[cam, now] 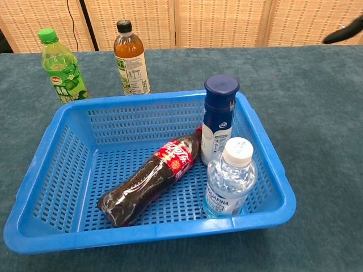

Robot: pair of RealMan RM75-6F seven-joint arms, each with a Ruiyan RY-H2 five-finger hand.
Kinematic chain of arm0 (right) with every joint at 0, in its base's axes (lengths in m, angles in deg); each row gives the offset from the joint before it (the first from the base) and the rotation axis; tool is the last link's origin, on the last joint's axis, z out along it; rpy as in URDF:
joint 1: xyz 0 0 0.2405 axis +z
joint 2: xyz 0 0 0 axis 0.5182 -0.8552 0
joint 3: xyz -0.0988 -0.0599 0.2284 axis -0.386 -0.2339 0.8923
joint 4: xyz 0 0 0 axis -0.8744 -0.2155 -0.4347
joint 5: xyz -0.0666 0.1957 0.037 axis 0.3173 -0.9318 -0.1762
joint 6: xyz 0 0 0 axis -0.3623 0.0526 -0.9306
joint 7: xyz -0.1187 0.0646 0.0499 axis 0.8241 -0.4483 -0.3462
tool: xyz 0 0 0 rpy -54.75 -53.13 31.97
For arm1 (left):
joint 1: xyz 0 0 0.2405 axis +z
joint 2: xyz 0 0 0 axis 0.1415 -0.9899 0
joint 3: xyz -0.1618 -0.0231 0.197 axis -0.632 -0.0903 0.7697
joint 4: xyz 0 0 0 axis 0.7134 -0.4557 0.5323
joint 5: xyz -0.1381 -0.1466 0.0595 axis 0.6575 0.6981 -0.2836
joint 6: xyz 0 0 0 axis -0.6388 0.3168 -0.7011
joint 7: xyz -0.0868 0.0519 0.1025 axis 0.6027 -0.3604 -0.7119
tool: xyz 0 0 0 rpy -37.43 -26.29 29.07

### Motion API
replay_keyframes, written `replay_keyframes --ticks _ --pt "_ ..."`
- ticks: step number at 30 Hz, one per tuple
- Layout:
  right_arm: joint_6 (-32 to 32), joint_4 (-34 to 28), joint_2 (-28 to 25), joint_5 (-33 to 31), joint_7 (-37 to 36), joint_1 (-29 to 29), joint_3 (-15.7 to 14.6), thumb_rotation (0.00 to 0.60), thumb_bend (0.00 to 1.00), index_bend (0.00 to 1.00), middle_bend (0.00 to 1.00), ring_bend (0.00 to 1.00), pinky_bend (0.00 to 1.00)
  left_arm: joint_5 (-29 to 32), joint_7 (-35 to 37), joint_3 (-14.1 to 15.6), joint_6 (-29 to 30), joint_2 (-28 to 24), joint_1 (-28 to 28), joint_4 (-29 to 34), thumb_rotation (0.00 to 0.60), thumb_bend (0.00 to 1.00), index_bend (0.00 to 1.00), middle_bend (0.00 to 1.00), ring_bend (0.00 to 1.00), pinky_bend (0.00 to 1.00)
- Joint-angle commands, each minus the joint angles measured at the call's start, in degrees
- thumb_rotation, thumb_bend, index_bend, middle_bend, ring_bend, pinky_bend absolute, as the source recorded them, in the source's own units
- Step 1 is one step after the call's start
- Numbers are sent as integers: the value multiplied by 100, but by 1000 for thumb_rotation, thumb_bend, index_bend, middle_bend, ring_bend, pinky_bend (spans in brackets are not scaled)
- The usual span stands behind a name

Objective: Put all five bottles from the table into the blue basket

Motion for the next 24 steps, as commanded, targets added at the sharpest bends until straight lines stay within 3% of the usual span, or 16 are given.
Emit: replay_keyframes --ticks 1,7,11,24 --pt "702 -131 -212 -225 574 -773 -290 600 0 0 0 0 72 -396 1171 -87 -217 15 -190 -558 600 0 0 0 0 0" --pt "1308 -11 70 -251 815 -1537 -636 600 0 0 0 0 63 -716 2751 -210 -269 391 -445 -1573 600 0 0 0 0 0" --pt "1462 217 237 -259 950 -1837 -733 600 0 0 0 0 13 -895 3525 -162 -603 673 -756 -2177 600 0 0 0 0 0" --pt "1770 1048 791 -292 1209 -2212 -506 600 0 0 0 0 0 -782 3928 -160 -1536 1438 -1565 -2902 600 0 0 0 0 0"
